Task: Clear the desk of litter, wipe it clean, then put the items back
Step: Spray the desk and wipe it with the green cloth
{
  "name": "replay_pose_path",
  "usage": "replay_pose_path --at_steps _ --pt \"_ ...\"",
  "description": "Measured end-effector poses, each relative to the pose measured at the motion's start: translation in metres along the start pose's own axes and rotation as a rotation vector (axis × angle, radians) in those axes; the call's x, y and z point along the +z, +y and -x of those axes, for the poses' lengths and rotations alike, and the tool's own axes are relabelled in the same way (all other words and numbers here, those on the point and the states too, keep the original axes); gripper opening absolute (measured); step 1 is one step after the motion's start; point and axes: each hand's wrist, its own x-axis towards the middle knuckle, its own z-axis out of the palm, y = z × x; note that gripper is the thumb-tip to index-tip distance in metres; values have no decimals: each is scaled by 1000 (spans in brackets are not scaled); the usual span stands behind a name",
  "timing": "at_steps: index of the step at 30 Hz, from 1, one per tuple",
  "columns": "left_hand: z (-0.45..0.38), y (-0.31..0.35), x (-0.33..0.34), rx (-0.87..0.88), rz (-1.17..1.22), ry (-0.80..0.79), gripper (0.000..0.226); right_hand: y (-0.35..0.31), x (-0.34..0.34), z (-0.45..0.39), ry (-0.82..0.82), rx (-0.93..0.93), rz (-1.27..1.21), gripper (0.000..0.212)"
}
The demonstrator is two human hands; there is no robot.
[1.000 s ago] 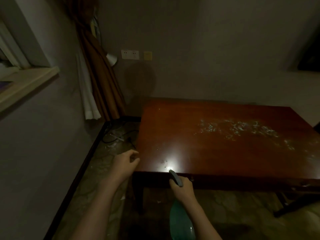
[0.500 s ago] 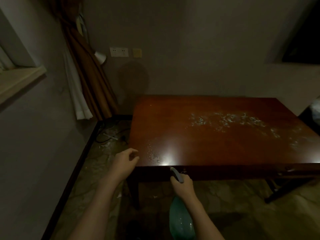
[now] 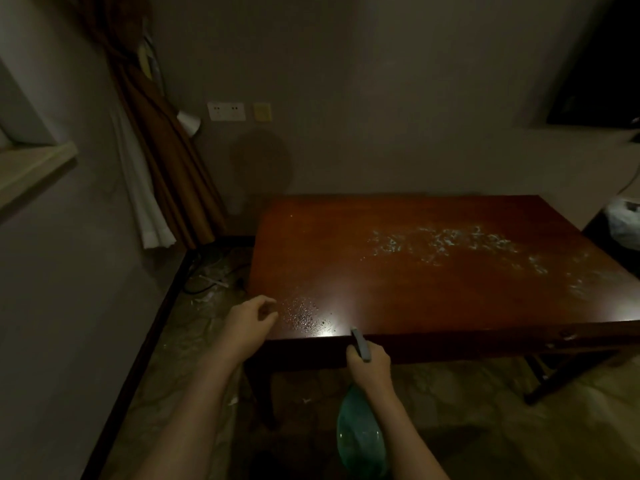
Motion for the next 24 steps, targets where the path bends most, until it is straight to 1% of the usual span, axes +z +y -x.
replay_pose_path --at_steps 5,7,10,13,17,19,23,24 --pt "-7 10 4 15 11 -4 30 -4 -11 -6 -22 -46 72 25" --pt "-10 13 7 18 9 -2 29 -6 -16 -11 -1 -55 83 31" --pt "-17 17 9 20 0 -12 29 -8 -18 -20 40 -46 16 37" --pt "-31 22 9 31 -22 -22 30 -13 -16 -32 54 -50 -3 33" --pt "-60 28 13 45 -37 -49 30 -24 -15 -56 -21 -60 4 21" --pt "-80 32 17 53 -32 -70 30 -31 -16 -72 -60 -35 -8 23" --pt "-124 41 27 60 -11 -115 31 -46 -15 -110 -60 -5 -57 19" --pt "-136 43 29 60 -4 -115 31 -51 -16 -120 -54 -1 -50 21"
